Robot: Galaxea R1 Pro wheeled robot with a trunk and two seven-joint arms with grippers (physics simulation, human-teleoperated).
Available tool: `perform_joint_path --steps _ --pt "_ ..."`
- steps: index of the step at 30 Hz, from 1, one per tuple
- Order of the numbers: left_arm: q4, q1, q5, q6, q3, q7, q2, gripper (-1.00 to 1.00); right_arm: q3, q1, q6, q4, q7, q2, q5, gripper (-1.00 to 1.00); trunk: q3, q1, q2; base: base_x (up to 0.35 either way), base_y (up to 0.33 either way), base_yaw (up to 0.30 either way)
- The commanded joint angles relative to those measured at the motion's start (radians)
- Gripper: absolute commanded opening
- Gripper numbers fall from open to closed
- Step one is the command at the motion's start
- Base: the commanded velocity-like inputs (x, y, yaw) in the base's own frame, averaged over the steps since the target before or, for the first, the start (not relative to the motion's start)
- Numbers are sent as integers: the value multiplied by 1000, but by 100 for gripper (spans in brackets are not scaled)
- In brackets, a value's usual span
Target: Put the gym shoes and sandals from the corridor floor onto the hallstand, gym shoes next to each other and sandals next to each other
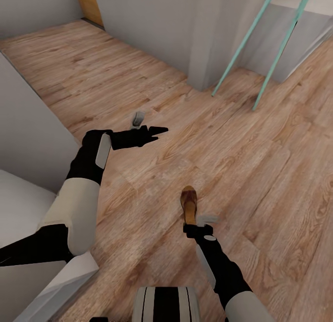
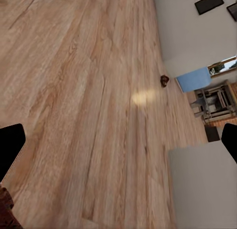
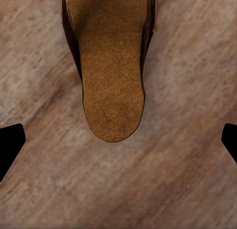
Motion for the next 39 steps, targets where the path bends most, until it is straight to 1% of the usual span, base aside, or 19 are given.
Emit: perform_joint_path --steps 1,10,32,39 --pt "0 -1 -3 4 4 -4 0 100 1 0 4 -2 -8 0 -9 100 -2 0 0 0 0 185" --pt "1 -1 -3 4 4 -5 1 100 0 0 4 -1 -8 0 -8 100 -6 0 0 61 0 91" --pt "3 0 -3 3 4 -7 1 100 0 0 4 -1 -9 0 -8 100 -7 0 0 22 0 4" --pt "8 0 -3 0 2 -7 0 100 0 0 4 -1 -9 0 -8 100 -7 0 0 128 0 0"
